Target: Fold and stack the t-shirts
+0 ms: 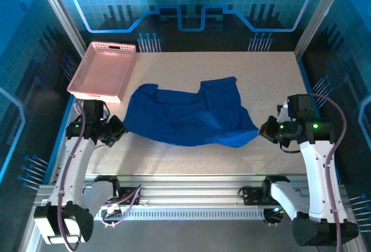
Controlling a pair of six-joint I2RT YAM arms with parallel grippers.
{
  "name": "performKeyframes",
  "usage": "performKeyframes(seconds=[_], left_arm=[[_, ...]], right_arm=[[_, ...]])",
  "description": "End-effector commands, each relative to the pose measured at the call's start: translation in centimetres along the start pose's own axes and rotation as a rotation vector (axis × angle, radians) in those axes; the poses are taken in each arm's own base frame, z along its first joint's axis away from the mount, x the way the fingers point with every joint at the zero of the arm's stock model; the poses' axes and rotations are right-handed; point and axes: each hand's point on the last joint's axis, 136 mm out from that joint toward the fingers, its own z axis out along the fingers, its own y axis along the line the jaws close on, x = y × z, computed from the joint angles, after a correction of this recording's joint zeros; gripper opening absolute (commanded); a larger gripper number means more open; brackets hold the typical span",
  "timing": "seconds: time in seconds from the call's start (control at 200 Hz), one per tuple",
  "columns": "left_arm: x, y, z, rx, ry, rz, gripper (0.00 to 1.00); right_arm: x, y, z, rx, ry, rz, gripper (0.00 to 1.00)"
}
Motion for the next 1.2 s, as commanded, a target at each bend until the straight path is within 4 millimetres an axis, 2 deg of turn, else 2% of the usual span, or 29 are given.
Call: performKeyframes(seconds=[0.0,0.075,0.165,0.245,0.28,0.335,0.365,0.395,0.4,0.44,0.455,0.51,0.525,0.575,0.6,0.655,0.79,0.885,0.97,1.05,1.1,1.196], left_arm=[[-3.0,-5.6,-0.6,0.115,-0.078,0.057,0.0],[-5.2,-11.3,-0.8,0.197,-0.098,0.133,0.0],[-8.1,-19.7,-1.9,0.313,-0.127,0.245,0.0],[-11.1,-27.1,-3.1,0.416,-0.164,0.321,0.0],[-12.7,-30.8,-4.9,0.481,-0.199,0.355,0.0],[-15.3,-35.5,-6.4,0.541,-0.242,0.394,0.0],[-16.5,-38.1,-7.8,0.601,-0.272,0.411,0.0],[-17.6,-40.3,-9.3,0.689,-0.309,0.412,0.0],[-17.7,-40.7,-10.2,0.715,-0.32,0.41,0.0],[-19.8,-42.5,-10.8,0.854,-0.34,0.348,0.0],[-21.0,-42.7,-10.3,0.886,-0.337,0.302,0.0],[-23.7,-43.1,-11.0,0.963,-0.351,0.204,0.0],[-24.0,-43.3,-12.2,0.984,-0.377,0.209,0.0],[-24.7,-43.4,-13.6,1.012,-0.439,0.242,0.0],[-24.7,-43.5,-15.0,1.047,-0.47,0.261,0.0],[-25.1,-43.0,-15.8,1.058,-0.483,0.275,0.0],[-25.2,-41.8,-19.3,1.067,-0.501,0.359,0.0],[-24.9,-41.0,-21.3,1.075,-0.525,0.398,0.0],[-23.7,-40.6,-23.6,1.106,-0.546,0.434,0.0],[-22.4,-40.1,-23.8,1.104,-0.521,0.457,0.0],[-21.7,-39.5,-23.5,1.098,-0.501,0.462,0.0],[-20.6,-37.6,-20.7,1.053,-0.442,0.454,0.0]], right_arm=[[-1.9,4.1,-0.4,-0.146,-0.035,-0.046,0.0],[-4.5,7.4,-1.1,-0.192,-0.085,-0.126,0.0],[-8.3,11.4,-1.6,-0.203,-0.138,-0.232,0.0],[-13.1,15.5,-3.4,-0.229,-0.236,-0.298,0.0],[-15.3,17.2,-4.4,-0.239,-0.28,-0.322,0.0],[-18.5,19.8,-5.7,-0.25,-0.34,-0.364,0.0],[-20.3,21.6,-7.3,-0.264,-0.397,-0.398,0.0],[-22.0,22.9,-8.2,-0.264,-0.452,-0.426,0.0],[-22.3,23.1,-8.4,-0.266,-0.462,-0.431,0.0],[-24.5,24.4,-9.7,-0.282,-0.54,-0.439,0.0],[-25.2,25.1,-10.9,-0.308,-0.584,-0.439,0.0],[-27.5,26.8,-13.6,-0.414,-0.699,-0.425,0.0],[-28.1,27.0,-14.3,-0.433,-0.729,-0.422,0.0],[-29.5,27.3,-15.8,-0.452,-0.809,-0.42,0.0],[-30.1,27.3,-16.4,-0.449,-0.843,-0.419,0.0],[-30.5,27.5,-17.6,-0.464,-0.888,-0.434,0.0],[-29.5,27.3,-20.8,-0.487,-0.986,-0.487,0.0],[-28.9,26.3,-22.2,-0.475,-1.004,-0.496,0.0],[-28.6,25.7,-23.4,-0.503,-1.002,-0.486,0.0],[-27.1,26.1,-24.0,-0.525,-0.989,-0.534,0.0],[-26.2,25.9,-23.8,-0.522,-0.968,-0.557,0.0],[-24.4,24.6,-22.3,-0.493,-0.912,-0.577,0.0]])
